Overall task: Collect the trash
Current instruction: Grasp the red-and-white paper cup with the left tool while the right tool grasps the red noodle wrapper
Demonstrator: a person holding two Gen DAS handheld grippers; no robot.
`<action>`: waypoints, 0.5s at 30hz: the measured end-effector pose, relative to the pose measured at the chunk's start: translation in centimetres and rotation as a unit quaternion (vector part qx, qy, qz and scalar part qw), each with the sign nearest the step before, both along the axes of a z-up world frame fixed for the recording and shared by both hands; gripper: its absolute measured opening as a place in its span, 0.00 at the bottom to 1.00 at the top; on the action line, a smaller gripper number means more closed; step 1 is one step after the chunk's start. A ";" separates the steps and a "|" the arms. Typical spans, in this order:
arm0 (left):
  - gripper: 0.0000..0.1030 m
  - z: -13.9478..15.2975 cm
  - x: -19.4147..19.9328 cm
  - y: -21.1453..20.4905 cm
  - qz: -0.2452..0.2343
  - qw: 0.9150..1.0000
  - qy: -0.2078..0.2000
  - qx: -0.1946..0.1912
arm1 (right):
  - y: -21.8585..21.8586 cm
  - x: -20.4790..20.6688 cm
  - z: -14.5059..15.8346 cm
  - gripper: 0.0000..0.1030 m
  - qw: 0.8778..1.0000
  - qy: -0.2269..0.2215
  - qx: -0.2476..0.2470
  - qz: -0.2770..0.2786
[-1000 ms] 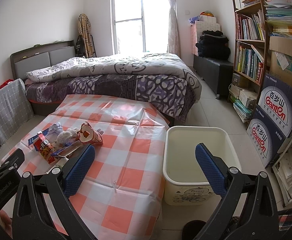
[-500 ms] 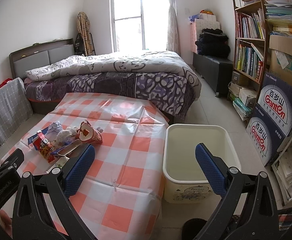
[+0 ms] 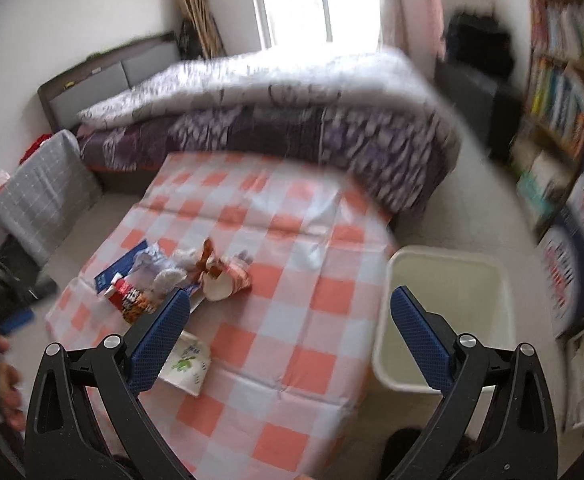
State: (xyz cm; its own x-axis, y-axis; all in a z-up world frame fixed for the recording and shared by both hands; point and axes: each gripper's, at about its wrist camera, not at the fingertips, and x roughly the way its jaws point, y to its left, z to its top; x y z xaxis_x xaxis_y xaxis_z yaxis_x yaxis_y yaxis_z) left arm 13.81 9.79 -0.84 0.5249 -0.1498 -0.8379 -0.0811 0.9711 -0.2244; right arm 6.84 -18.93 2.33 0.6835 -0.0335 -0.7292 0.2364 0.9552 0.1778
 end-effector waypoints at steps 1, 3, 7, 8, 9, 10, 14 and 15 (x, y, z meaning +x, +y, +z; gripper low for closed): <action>0.93 -0.8 0.6 0.2 0.006 1.000 0.012 0.001 | -0.7 0.9 -0.7 0.93 0.999 0.017 0.027 -0.001; 0.93 -3.1 2.0 0.9 0.018 0.999 0.049 -0.008 | -1.7 2.1 -2.0 0.93 0.997 0.038 0.064 -0.005; 0.93 -5.8 4.2 1.6 0.036 0.996 0.083 -0.004 | -2.5 3.7 -5.4 0.93 0.994 0.057 0.091 -0.011; 0.93 -6.3 4.7 1.2 0.035 0.996 0.081 0.007 | -2.5 4.2 -6.0 0.93 0.993 0.068 0.092 -0.016; 0.93 -6.9 5.3 1.0 0.036 0.996 0.085 0.011 | -2.6 4.9 -6.6 0.93 0.991 0.081 0.103 -0.021; 0.93 -7.4 6.0 0.7 0.037 0.995 0.092 0.006 | -2.5 5.5 -6.8 0.93 0.989 0.084 0.116 -0.020; 0.93 -8.6 8.1 0.0 0.049 0.994 0.095 -0.035 | -1.1 7.8 -7.1 0.93 0.991 0.076 0.111 -0.005; 0.93 -8.9 8.5 -0.1 0.052 0.993 0.095 -0.036 | -0.7 8.1 -7.3 0.93 0.990 0.077 0.115 -0.001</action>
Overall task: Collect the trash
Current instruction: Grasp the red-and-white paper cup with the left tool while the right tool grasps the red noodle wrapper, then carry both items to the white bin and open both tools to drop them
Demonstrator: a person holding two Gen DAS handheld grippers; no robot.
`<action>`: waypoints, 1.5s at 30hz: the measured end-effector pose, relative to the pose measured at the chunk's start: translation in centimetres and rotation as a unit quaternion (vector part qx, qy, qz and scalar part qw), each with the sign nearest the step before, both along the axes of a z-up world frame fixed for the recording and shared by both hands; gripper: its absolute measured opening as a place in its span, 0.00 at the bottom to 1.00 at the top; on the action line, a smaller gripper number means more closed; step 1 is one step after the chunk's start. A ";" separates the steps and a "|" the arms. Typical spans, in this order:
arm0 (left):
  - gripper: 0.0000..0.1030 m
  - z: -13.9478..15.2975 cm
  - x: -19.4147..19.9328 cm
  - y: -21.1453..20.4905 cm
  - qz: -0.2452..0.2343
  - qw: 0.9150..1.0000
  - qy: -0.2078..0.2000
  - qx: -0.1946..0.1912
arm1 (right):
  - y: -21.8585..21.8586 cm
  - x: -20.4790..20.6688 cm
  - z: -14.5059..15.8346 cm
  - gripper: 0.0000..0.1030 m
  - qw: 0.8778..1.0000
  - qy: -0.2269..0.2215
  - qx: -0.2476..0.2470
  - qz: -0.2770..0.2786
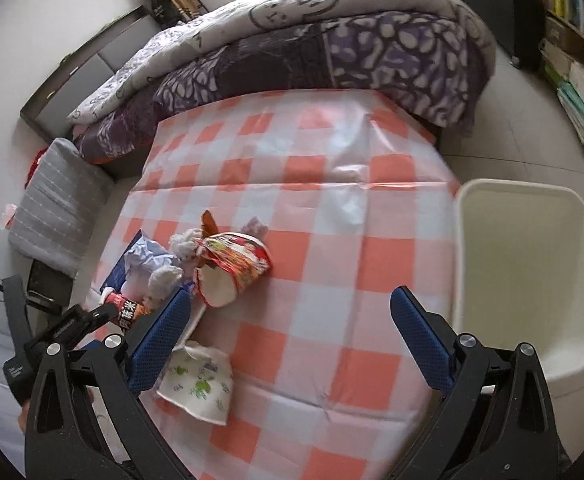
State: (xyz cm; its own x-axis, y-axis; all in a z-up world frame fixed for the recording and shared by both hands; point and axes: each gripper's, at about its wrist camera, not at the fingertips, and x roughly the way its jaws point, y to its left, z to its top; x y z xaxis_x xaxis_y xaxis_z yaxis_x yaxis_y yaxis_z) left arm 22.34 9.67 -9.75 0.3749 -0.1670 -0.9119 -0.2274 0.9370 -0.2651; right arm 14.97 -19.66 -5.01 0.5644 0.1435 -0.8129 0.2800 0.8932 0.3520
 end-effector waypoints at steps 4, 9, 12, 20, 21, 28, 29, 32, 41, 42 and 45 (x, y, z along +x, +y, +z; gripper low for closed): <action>0.88 -1.9 1.3 0.0 0.011 1.000 0.015 -0.009 | 1.3 2.0 -1.1 0.93 1.000 0.008 -0.002 0.022; 0.49 -2.3 1.2 0.2 -0.003 0.999 0.021 -0.039 | 3.5 4.1 -2.9 0.93 0.998 0.023 -0.015 0.050; 0.49 -0.1 0.4 0.9 -0.008 0.999 -0.010 -0.037 | 4.5 5.1 -4.0 0.93 0.997 0.034 -0.020 0.063; 0.49 5.1 -0.8 2.8 -0.001 0.996 -0.066 -0.064 | 5.9 6.8 -5.7 0.84 0.998 0.038 0.000 0.059; 0.49 5.4 -0.9 2.8 -0.003 0.995 -0.069 -0.066 | 6.0 6.9 -5.8 0.84 0.997 0.039 0.001 0.060; 0.49 5.5 -1.0 2.7 -0.009 0.996 -0.066 -0.062 | 6.7 7.6 -6.7 0.39 0.997 0.043 -0.001 0.066; 0.49 5.4 -1.1 2.7 -0.009 0.996 -0.066 -0.062 | 6.6 7.5 -6.4 0.38 0.997 0.035 0.004 0.064; 0.49 5.6 -1.2 2.7 -0.011 0.995 -0.074 -0.062 | 6.4 7.1 -5.3 0.35 0.998 0.016 -0.003 0.062; 0.49 7.7 -2.1 1.2 -0.032 0.990 -0.130 -0.042 | 5.7 5.8 -1.5 0.32 0.997 -0.047 -0.039 0.051; 0.49 7.9 -2.1 0.9 -0.036 0.990 -0.134 -0.040 | 5.6 5.6 -1.3 0.32 0.997 -0.051 -0.042 0.050; 0.49 8.3 -2.4 -0.1 -0.047 0.988 -0.145 -0.032 | 5.2 5.0 -0.3 0.32 0.995 -0.066 -0.061 0.048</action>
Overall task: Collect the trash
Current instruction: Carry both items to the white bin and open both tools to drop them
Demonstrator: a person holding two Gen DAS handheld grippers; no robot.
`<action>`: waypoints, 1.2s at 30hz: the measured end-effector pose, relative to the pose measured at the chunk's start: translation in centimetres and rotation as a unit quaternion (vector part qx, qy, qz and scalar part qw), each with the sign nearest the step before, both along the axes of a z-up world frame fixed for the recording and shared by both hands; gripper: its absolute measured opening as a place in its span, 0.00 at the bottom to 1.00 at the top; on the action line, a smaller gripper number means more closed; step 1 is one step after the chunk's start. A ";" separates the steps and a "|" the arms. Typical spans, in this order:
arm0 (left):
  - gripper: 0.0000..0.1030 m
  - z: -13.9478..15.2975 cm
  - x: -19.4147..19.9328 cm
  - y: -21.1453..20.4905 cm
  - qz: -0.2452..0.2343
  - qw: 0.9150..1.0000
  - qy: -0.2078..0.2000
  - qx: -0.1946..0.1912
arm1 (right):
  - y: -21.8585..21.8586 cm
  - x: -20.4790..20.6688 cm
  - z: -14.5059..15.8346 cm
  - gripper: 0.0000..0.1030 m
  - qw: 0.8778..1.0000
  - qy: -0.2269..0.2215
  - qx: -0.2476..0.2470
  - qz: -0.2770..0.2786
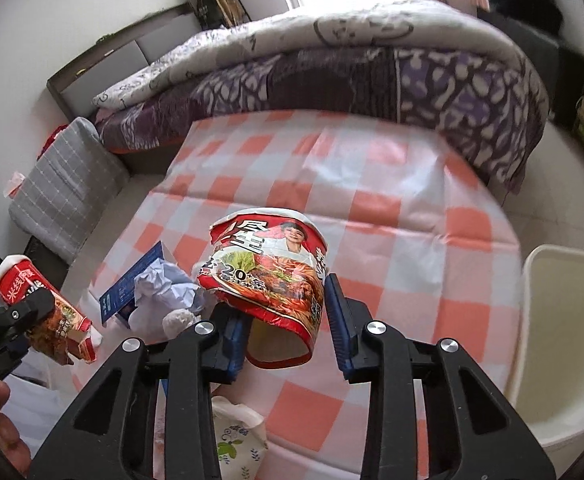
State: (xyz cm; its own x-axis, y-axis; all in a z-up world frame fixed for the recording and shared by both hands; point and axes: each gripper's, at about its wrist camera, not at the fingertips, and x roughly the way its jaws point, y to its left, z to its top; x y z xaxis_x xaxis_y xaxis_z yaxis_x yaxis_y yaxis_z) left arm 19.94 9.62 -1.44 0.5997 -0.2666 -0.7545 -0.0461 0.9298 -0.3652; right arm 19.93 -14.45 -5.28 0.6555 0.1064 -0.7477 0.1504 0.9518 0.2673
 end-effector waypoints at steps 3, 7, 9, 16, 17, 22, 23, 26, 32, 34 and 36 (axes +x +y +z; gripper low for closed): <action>0.49 0.2 -0.2 -1.1 -0.011 1.000 -0.008 0.010 | -0.4 -0.8 0.8 0.32 1.000 -0.014 -0.021 -0.002; 0.49 0.3 -0.5 -2.7 -0.024 1.000 -0.012 0.014 | -1.1 -1.6 1.4 0.32 0.999 -0.021 -0.036 -0.006; 0.49 0.3 -0.6 -3.6 -0.030 0.999 -0.014 0.017 | -1.8 -2.1 1.7 0.32 0.999 -0.023 -0.045 -0.013; 0.49 0.1 -1.1 -7.0 -0.061 0.998 -0.018 0.027 | -5.3 -3.6 2.4 0.32 0.997 -0.019 -0.060 -0.051; 0.49 0.0 -1.2 -7.6 -0.067 0.997 -0.018 0.029 | -6.1 -3.9 2.5 0.32 0.996 -0.017 -0.062 -0.060; 0.49 -0.3 -1.8 -10.2 -0.091 0.995 -0.020 0.035 | -9.7 -5.4 3.0 0.33 0.993 -0.008 -0.068 -0.099; 0.49 -0.3 -1.9 -10.7 -0.096 0.995 -0.020 0.036 | -10.4 -5.7 3.1 0.33 0.992 -0.006 -0.069 -0.107; 0.49 -0.6 -2.2 -12.4 -0.110 0.993 -0.019 0.037 | -12.4 -6.8 3.4 0.34 0.989 0.001 -0.074 -0.128; 0.49 -1.2 -3.1 -16.4 -0.148 0.988 -0.015 0.037 | -16.8 -8.8 3.2 0.35 0.982 0.029 -0.076 -0.171; 0.49 -1.6 -3.4 -17.9 -0.162 0.986 -0.012 0.037 | -18.1 -9.5 3.0 0.37 0.979 0.039 -0.075 -0.184; 0.49 -1.9 -3.9 -19.1 -0.175 0.984 -0.011 0.036 | -20.0 -10.6 2.8 0.39 0.975 0.050 -0.071 -0.203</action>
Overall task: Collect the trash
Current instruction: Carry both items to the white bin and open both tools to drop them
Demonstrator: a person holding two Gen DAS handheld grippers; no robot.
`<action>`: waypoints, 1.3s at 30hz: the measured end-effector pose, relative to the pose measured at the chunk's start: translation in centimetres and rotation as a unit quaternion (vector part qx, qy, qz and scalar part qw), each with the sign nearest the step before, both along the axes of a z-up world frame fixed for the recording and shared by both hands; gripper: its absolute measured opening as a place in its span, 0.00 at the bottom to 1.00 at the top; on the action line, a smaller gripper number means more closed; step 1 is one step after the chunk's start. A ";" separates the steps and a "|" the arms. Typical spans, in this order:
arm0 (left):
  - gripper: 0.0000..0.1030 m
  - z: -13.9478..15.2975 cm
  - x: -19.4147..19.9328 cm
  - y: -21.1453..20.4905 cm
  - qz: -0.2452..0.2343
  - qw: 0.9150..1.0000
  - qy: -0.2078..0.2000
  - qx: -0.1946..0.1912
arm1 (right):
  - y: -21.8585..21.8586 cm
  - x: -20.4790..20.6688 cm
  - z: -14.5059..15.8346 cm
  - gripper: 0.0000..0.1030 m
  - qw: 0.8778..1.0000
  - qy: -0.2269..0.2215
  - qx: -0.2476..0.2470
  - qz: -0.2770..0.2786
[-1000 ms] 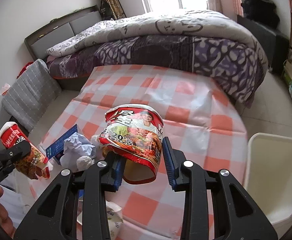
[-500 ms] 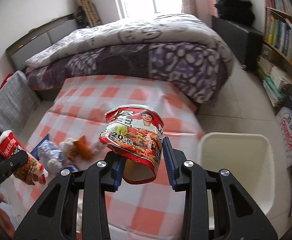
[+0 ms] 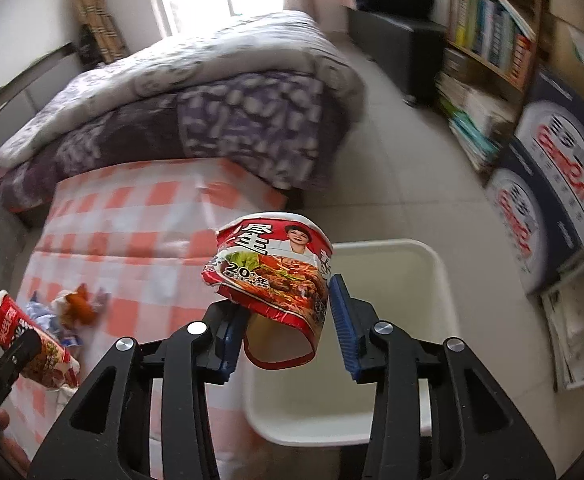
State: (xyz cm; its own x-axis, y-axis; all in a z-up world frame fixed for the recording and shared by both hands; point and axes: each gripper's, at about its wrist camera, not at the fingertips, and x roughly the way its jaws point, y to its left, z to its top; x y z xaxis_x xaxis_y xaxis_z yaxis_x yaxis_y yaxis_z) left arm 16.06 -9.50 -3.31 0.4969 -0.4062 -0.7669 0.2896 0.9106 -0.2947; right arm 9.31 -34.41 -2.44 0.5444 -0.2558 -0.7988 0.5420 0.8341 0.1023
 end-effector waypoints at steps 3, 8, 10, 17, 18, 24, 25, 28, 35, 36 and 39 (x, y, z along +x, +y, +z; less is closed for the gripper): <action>0.50 -0.5 -0.6 -2.4 -0.024 1.000 0.006 -0.002 | -2.2 -1.4 -0.1 0.47 1.000 0.005 0.003 -0.023; 0.50 -1.6 -1.9 -6.3 -0.062 0.998 0.020 -0.005 | -5.1 -3.8 0.7 0.70 0.998 -0.004 -0.009 -0.067; 0.50 -2.2 -2.5 -8.1 -0.077 0.997 0.026 -0.004 | -5.8 -4.3 0.9 0.72 0.997 -0.008 -0.011 -0.077; 0.50 -3.6 -4.4 -12.3 -0.116 0.992 0.040 0.002 | -8.3 -6.2 1.6 0.78 0.994 -0.024 -0.003 -0.107; 0.50 -3.8 -4.6 -12.9 -0.122 0.992 0.042 0.002 | -8.5 -6.4 1.7 0.79 0.994 -0.026 -0.003 -0.109; 0.51 -4.4 -5.8 -15.6 -0.147 0.988 0.045 0.004 | -9.5 -7.6 2.0 0.84 0.992 -0.032 -0.004 -0.123; 0.51 -4.3 -6.0 -16.1 -0.151 0.988 0.043 0.004 | -9.7 -7.7 2.0 0.84 0.992 -0.032 -0.003 -0.124; 0.66 -4.2 -6.4 -17.1 -0.160 0.986 0.035 0.004 | -10.2 -8.1 2.1 0.85 0.991 -0.034 0.000 -0.130; 0.80 -4.1 -6.7 -17.3 -0.167 0.986 0.025 0.013 | -10.0 -8.1 2.3 0.89 0.991 -0.040 0.004 -0.131; 0.80 -4.1 -6.6 -17.0 -0.165 0.986 0.024 0.015 | -9.8 -8.1 2.4 0.89 0.991 -0.041 0.004 -0.130; 0.80 -3.8 -6.1 -15.7 -0.154 0.988 0.021 0.025 | -9.0 -7.5 2.4 0.91 0.992 -0.041 0.008 -0.120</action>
State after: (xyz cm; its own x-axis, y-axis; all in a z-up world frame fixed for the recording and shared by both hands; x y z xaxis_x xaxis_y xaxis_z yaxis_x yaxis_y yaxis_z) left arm 9.99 -25.25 -7.13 0.3231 -0.4946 -0.8068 0.5441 0.7947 -0.2693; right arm 1.86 -43.39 -0.05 0.5332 -0.3733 -0.7592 0.7141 0.6798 0.1673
